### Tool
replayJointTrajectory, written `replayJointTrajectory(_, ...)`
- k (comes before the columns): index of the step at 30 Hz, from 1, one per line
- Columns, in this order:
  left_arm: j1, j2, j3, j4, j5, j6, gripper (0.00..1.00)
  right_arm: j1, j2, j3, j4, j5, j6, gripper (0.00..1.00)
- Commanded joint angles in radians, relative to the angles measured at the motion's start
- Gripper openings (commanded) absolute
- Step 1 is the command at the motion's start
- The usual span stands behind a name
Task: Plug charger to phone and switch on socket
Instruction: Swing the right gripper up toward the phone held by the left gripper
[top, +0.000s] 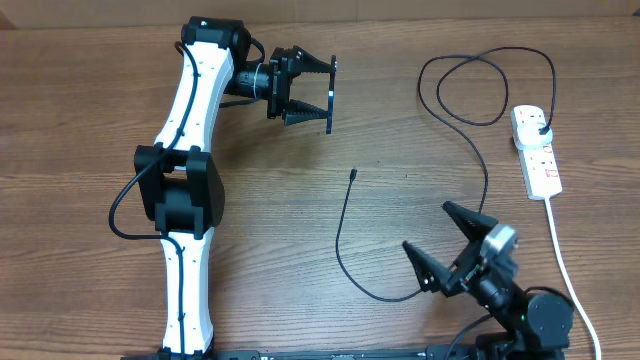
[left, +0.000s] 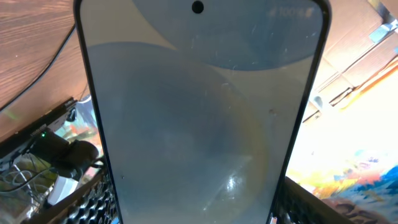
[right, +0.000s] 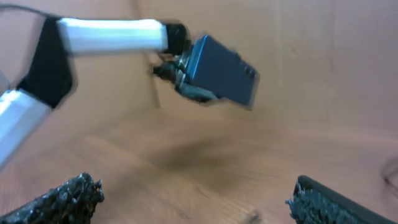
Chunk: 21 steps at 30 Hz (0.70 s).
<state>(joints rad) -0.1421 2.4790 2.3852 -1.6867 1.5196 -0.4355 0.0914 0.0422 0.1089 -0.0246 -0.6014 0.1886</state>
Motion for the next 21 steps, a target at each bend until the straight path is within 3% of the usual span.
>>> replayJointTrajectory(1, 0.005, -0.005, 0.026, -0.003, 0.062, -0.014, 0.71, -0.002, 0.085, 0.143, -0.172, 0.173, -0.002, 1.0)
replayJointTrajectory(5, 0.005, -0.005, 0.026, -0.003, 0.062, -0.015, 0.71, -0.002, 0.275, 0.265, -0.372, 0.215, -0.032, 1.0)
replayJointTrajectory(9, 0.005, -0.005, 0.026, -0.003, 0.062, -0.013, 0.71, -0.002, 0.533, 0.406, -0.447, 0.103, -0.032, 1.0)
replayJointTrajectory(13, 0.005, -0.005, 0.026, -0.003, 0.062, -0.014, 0.71, -0.002, 0.692, 0.475, -0.4, -0.171, -0.033, 1.0)
replayJointTrajectory(16, 0.005, -0.005, 0.026, -0.003, 0.062, -0.014, 0.71, -0.002, 0.777, 0.482, -0.248, -0.362, -0.031, 1.0)
replayJointTrajectory(18, 0.005, -0.005, 0.026, -0.003, 0.062, -0.014, 0.71, -0.002, 0.808, 0.511, -0.227, -0.348, 0.016, 1.0)
replayJointTrajectory(21, 0.005, -0.005, 0.026, -0.003, 0.062, -0.014, 0.71, 0.0, 0.841, 0.619, -0.367, -0.219, 0.02, 1.0)
